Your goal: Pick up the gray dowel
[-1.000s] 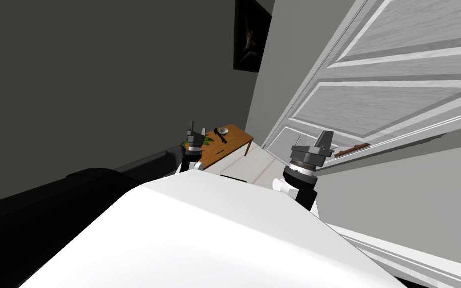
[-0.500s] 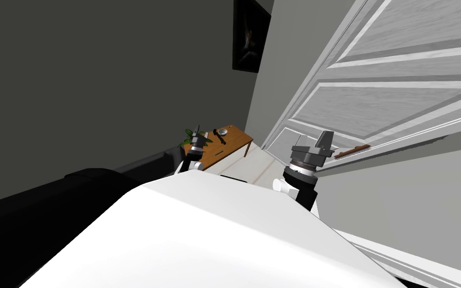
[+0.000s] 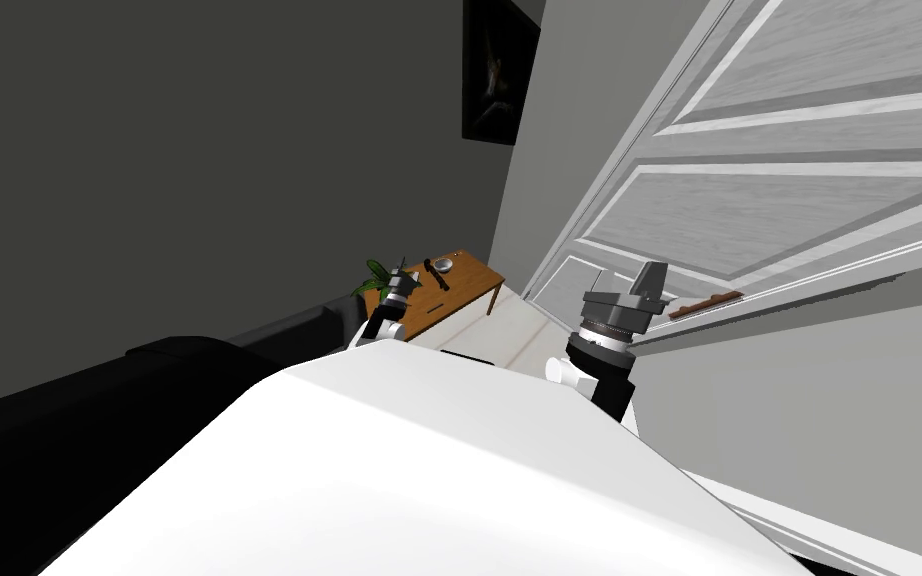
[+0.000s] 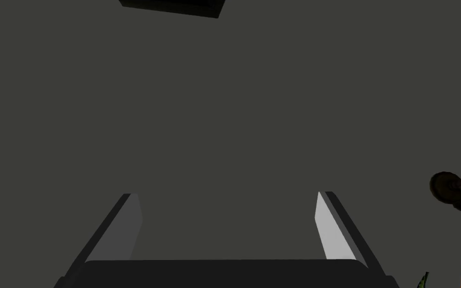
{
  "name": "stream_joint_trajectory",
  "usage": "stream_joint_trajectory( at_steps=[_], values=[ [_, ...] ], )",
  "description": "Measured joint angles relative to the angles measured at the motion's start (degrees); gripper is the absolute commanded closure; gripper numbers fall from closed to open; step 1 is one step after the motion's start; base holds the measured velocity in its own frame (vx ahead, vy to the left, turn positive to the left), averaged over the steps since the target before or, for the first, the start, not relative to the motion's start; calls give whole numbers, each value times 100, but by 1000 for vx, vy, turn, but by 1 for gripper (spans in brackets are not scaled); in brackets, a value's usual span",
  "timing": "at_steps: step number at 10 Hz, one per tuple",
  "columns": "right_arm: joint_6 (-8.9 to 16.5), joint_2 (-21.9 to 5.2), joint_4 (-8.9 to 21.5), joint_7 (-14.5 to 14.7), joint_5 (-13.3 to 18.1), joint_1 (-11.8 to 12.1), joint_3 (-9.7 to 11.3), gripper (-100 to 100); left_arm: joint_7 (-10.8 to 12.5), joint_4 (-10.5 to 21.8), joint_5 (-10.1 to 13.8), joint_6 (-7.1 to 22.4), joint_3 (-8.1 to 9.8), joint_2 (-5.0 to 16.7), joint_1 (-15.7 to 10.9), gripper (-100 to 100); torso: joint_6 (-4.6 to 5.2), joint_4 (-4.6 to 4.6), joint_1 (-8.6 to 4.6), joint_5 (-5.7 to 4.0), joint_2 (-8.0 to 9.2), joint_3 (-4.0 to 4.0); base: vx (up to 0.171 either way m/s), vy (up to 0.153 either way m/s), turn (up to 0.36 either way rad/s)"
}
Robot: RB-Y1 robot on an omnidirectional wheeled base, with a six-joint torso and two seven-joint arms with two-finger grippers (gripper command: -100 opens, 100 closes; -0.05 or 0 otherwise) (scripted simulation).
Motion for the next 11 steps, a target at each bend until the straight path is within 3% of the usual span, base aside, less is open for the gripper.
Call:
stream_joint_trajectory(
  at_steps=[3,5,9,11],
  values=[
    [0,0,0,0,0,0,0,0,79,367,121,368,19,47,-130,-100,0,-2,-6,-1,-8,-4,60,-41,-1],
    [0,0,0,0,0,0,0,0,207,571,269,650,123,202,-229,-100,0,-1,5,1,-4,-3,48,-27,-2],
    [0,0,0,0,0,0,0,0,285,800,388,1292,160,171,-377,-100,1,1,-5,-1,3,1,53,-38,-2],
    [0,0,0,0,0,0,0,0,400,1110,531,1559,203,282,-444,-100,0,-2,1,0,-8,-5,69,-40,-1]
  ],
)
